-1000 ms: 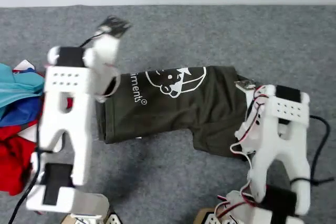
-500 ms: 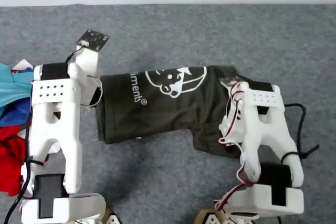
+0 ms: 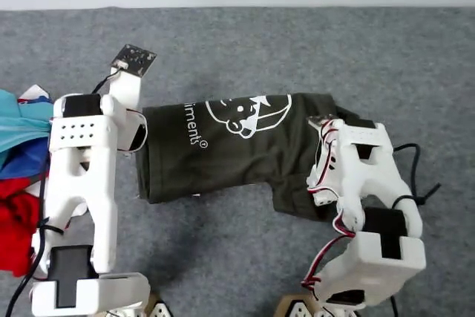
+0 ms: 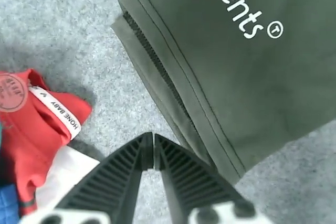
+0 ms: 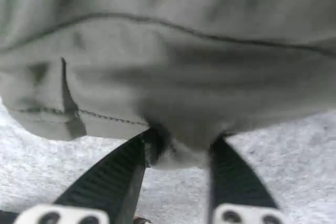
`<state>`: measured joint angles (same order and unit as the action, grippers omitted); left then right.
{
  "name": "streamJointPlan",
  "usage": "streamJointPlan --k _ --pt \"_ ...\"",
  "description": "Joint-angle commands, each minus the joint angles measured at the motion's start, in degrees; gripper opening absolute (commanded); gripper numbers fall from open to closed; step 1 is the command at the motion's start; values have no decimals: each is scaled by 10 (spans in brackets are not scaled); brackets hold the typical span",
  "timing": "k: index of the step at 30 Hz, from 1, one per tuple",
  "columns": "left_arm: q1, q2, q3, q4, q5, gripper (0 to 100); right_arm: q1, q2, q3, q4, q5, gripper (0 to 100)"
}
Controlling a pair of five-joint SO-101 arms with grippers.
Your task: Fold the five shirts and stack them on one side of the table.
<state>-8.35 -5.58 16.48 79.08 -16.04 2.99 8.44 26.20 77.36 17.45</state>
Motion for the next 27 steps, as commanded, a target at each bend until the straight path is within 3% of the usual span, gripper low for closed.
streamJointPlan --k 1,13,19,23,27 --pt "-1 -24 5 -16 -6 12 0 -15 -40 2 0 25" --pt "2 -24 16 -15 -7 12 0 -70 -185 138 33 10" --pt "3 -24 34 -16 -7 12 0 -50 -160 136 51 13" --pt "3 -24 34 -16 -6 12 0 -29 -155 142 48 76" --pt "3 -24 34 -15 -6 12 -2 -27 -157 142 50 59"
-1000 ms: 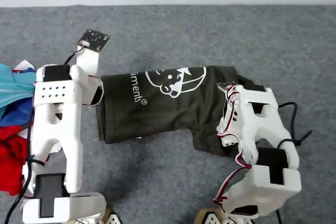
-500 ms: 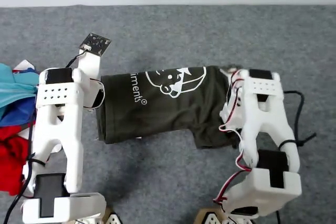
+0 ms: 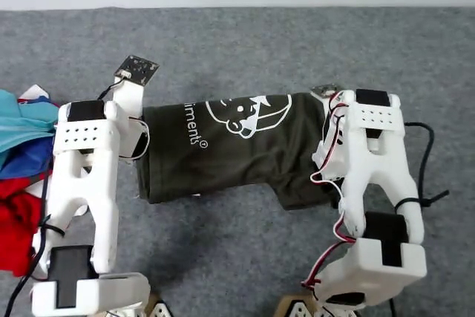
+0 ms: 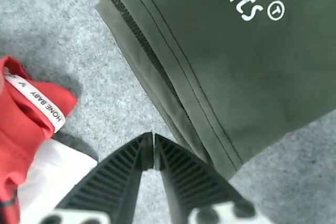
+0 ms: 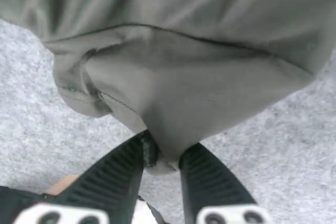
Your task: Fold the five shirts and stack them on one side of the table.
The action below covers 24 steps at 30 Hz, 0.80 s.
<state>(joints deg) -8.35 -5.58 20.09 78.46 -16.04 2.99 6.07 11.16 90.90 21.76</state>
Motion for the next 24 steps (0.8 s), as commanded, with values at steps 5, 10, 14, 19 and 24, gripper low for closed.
streamJointPlan --k 5,10,14,19,24 --pt "3 -24 -2 -9 -6 12 -1 -4 -41 59 5 62" --pt "14 -24 -2 -8 -6 12 0 1 -105 105 5 65" --pt "38 -24 -2 -9 -6 12 -1 3 -117 102 5 99" --pt "62 -24 -2 -10 -6 12 0 28 -117 104 5 100" --pt "62 -24 7 -27 -6 12 0 53 -118 102 5 96"
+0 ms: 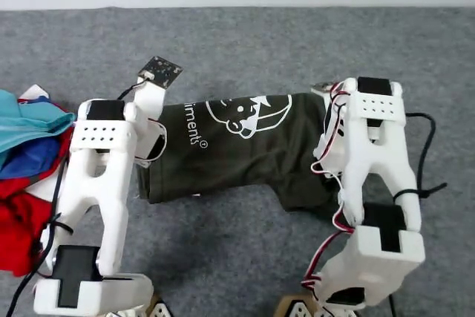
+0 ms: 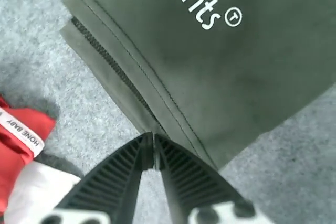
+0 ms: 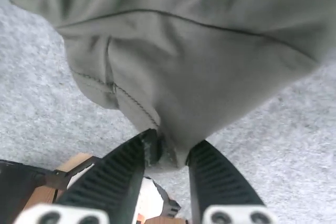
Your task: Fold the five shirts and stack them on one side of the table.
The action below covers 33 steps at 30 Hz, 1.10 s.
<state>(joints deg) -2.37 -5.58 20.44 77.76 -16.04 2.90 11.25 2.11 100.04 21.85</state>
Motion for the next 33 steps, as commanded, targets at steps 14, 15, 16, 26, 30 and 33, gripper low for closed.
streamJointPlan --k 14,15,16,26,30,33 --pt "2 -24 51 -33 -33 12 3 -40 -49 1 37 10" --pt "2 -24 57 -30 -47 12 7 -51 -61 8 37 10" --pt "2 -24 62 -21 -61 13 10 -58 -74 15 37 10" --pt "15 -21 88 -5 -142 182 80 -67 -91 25 52 10" --pt "27 27 86 0 -164 206 82 -66 -91 25 58 10" --pt "28 95 68 2 -192 207 83 -66 -91 25 58 10"
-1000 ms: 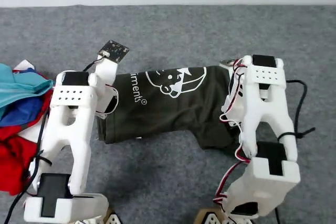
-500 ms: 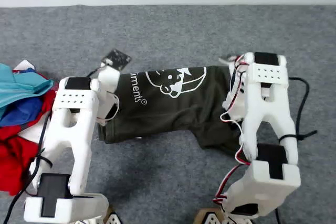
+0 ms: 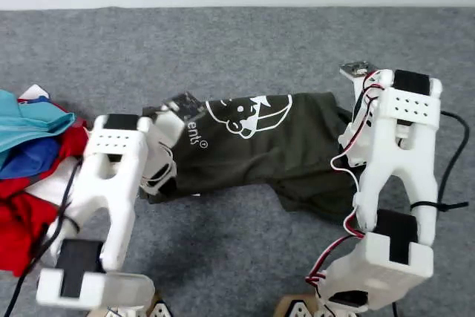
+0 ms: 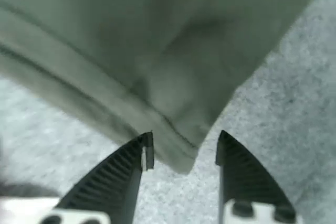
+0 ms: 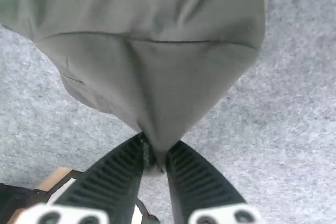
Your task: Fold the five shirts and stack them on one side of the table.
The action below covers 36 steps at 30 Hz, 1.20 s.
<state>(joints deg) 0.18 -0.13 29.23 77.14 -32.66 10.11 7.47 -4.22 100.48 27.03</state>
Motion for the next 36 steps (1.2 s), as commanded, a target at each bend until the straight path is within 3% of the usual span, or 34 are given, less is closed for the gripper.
streamJointPlan --k 1,9,13,16,20,27,36 --pt "0 61 -32 8 -26 206 11 -29 -28 21 6 10" --pt "-2 158 -112 8 -28 204 11 -29 -29 21 4 10" --pt "-3 162 -133 11 -28 123 11 -33 -29 21 4 10" --pt "0 162 -173 55 -28 18 12 -35 -32 22 4 10" --pt "-3 159 -263 158 -28 5 25 -58 -33 23 4 10" --pt "-22 41 -396 233 4 4 36 -141 -98 22 5 10" --pt "-11 -62 -399 234 5 5 36 -154 -287 22 24 10"
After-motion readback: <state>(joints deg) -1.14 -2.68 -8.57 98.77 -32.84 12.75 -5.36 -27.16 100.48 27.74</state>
